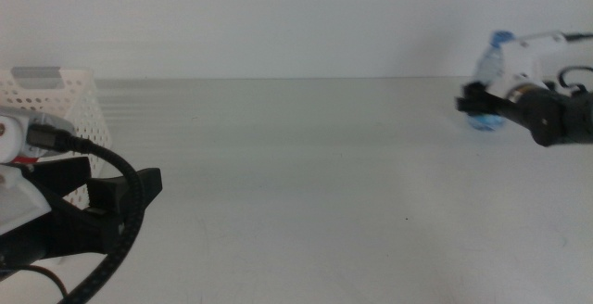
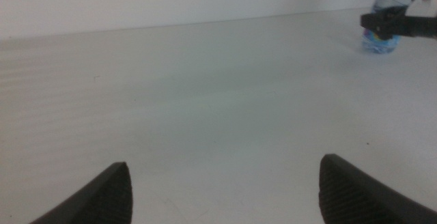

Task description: Use arms to grab the bottles and put them into the dustbin to the left of the table.

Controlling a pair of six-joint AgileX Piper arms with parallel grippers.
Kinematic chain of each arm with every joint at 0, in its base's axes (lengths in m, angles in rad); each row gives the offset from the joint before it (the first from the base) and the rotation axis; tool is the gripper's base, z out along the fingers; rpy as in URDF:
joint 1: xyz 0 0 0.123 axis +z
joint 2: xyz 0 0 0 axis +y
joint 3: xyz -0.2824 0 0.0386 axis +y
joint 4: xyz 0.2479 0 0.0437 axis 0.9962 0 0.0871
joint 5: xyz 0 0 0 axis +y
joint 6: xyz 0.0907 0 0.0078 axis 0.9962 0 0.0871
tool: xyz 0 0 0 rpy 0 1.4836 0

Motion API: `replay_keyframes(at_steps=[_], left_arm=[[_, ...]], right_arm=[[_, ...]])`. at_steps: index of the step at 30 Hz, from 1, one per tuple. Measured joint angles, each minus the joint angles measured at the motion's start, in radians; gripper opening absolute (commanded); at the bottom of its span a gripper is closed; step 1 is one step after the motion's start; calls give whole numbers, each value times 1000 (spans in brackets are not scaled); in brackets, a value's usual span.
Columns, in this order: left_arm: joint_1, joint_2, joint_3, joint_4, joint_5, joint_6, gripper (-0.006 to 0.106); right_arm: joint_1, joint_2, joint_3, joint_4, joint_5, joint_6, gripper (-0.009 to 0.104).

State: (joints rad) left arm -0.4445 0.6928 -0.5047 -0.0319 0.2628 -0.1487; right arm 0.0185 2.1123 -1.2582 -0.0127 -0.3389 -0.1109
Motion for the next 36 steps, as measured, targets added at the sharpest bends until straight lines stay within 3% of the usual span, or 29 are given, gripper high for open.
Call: replay_keyframes(at_steps=[7,15,21,36], left_arm=[[0,0,0,0,0,0,90],[0,0,0,0,0,0,90],[0,0,0,0,0,0,90],[0,0,0,0,0,0,90]], right_arm=[[176,-137,1,-106,-3,129,0],[464,-143,1,-265,-8,212,0],[571,-74,1,-294,-121,235,0],[640,62,1,-320,-359,258,0]])
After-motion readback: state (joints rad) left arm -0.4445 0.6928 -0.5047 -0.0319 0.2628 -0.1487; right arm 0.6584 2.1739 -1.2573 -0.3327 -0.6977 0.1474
